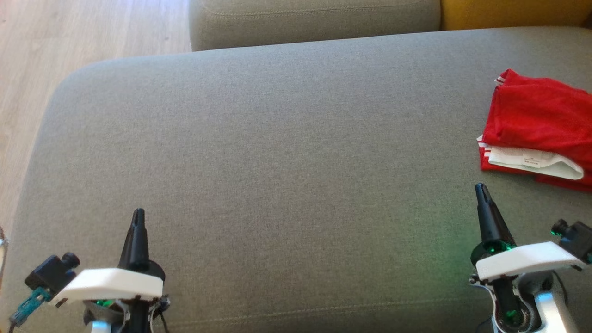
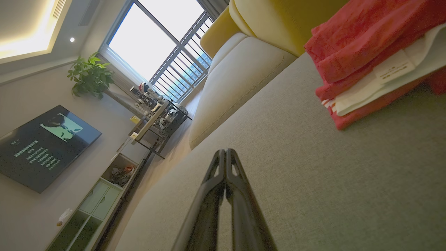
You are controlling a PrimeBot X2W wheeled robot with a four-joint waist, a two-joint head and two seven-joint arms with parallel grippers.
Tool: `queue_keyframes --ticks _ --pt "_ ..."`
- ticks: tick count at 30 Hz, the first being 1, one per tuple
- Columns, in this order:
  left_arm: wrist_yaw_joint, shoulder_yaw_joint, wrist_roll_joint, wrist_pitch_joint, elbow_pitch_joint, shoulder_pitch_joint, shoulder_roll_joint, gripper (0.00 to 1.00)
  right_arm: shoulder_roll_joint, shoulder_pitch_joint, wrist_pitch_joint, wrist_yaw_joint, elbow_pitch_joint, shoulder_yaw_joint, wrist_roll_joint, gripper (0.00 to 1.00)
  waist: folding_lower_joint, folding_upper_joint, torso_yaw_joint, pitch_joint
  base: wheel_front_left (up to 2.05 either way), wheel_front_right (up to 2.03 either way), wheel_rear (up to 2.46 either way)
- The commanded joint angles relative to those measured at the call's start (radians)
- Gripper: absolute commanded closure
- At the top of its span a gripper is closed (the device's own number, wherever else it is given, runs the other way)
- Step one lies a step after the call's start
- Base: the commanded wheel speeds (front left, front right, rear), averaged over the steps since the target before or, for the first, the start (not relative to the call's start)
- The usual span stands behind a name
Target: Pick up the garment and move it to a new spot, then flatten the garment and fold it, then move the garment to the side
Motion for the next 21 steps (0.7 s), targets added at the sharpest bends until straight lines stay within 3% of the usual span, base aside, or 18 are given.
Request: queue_keyframes --ticks 1,21 --pt "-0.008 0.023 -0.028 0.008 -0.026 -0.055 0.018 1.0 -0.002 -0.035 0.011 0.0 -0.03 0.002 0.031 1.0 0.0 -0.0001 0.0 -0.001 0.0 0.0 0.0" --pt "-0.029 0.053 -0.247 0.065 0.009 -0.078 0.021 1.0 -0.001 -0.036 0.07 0.0 -0.027 -0.013 0.257 1.0 0.0 -0.0001 -0.004 -0.014 0.0 0.0 0.0"
